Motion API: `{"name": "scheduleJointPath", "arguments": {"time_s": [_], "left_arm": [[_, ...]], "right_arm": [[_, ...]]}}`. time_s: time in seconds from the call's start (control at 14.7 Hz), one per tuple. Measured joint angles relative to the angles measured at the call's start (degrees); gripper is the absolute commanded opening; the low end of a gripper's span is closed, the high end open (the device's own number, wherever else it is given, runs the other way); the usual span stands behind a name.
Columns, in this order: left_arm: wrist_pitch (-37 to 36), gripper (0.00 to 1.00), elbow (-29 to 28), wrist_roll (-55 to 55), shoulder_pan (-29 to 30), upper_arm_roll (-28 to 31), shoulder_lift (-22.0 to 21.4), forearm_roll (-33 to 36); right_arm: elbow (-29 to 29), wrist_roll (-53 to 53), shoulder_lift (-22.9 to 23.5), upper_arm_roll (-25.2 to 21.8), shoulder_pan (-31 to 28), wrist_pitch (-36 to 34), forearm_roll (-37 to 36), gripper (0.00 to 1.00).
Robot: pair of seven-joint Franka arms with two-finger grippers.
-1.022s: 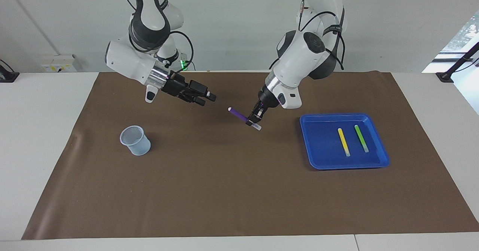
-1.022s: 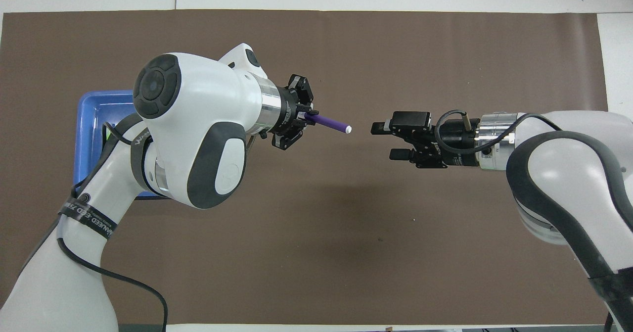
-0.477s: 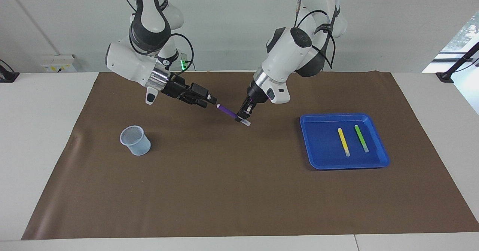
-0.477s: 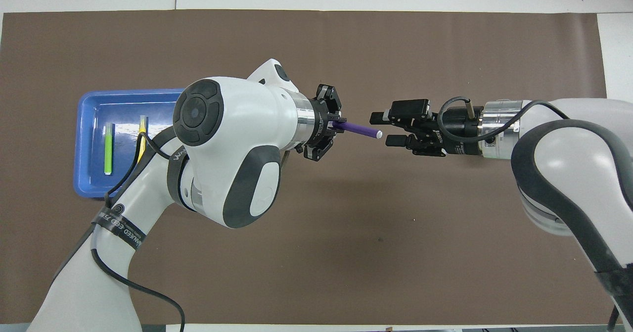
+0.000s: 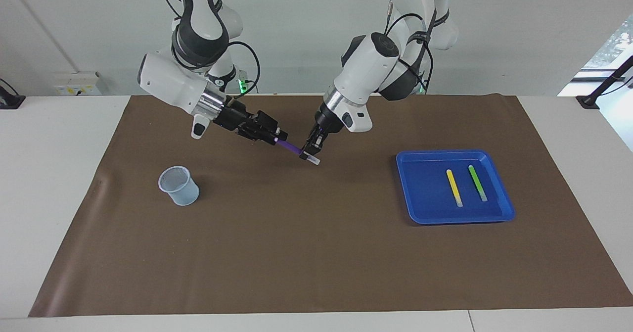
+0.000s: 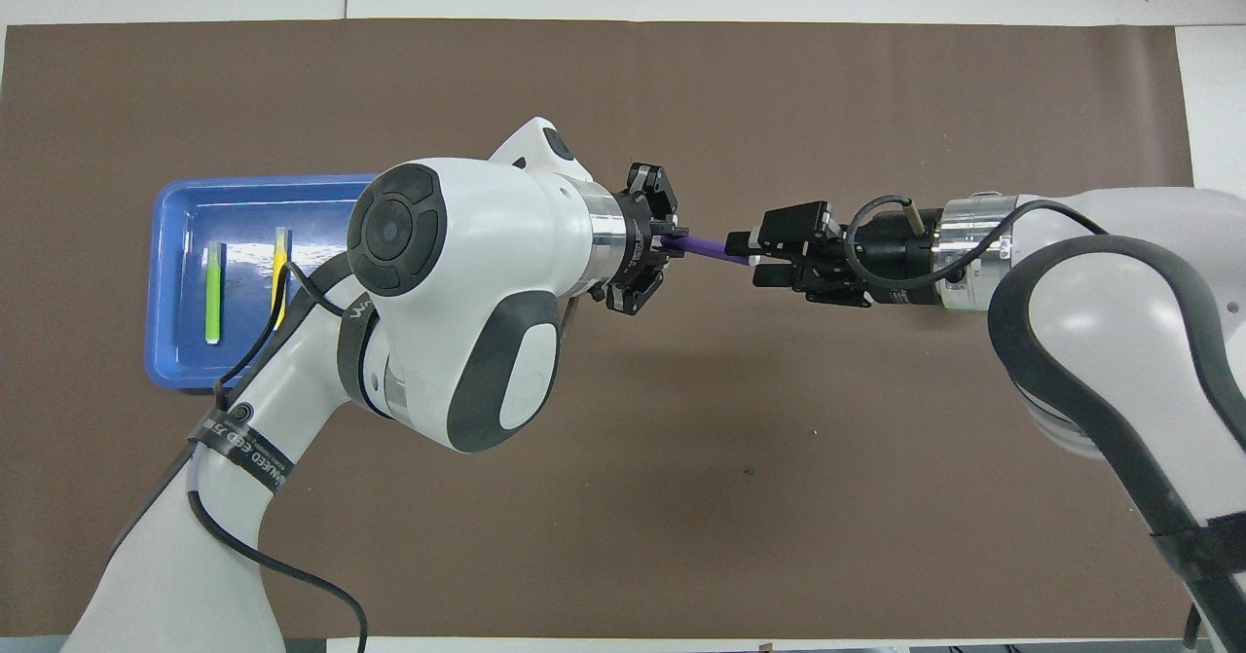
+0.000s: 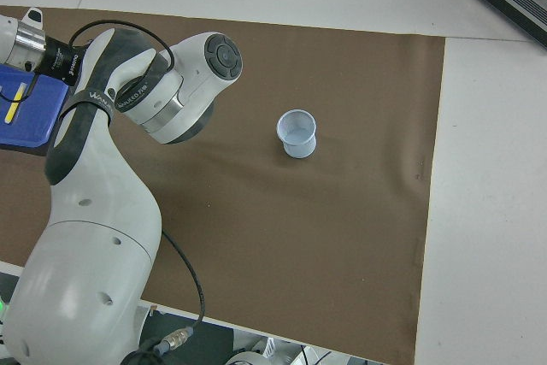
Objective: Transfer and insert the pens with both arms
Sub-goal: 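Grasp the purple pen tip with the right gripper from the left gripper, then carry the purple pen with the right gripper into the clear cup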
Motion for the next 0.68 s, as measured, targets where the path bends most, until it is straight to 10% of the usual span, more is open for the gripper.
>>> {"name": "scheduleJointPath", "arguments": {"time_s": [0.68], "left_arm": [[0.0,0.0,0.0,0.0,-0.1,0.0,0.1,0.0]], "right_arm": [[0.0,0.0,0.0,0.1,0.0,0.0,0.0,0.0]]}}
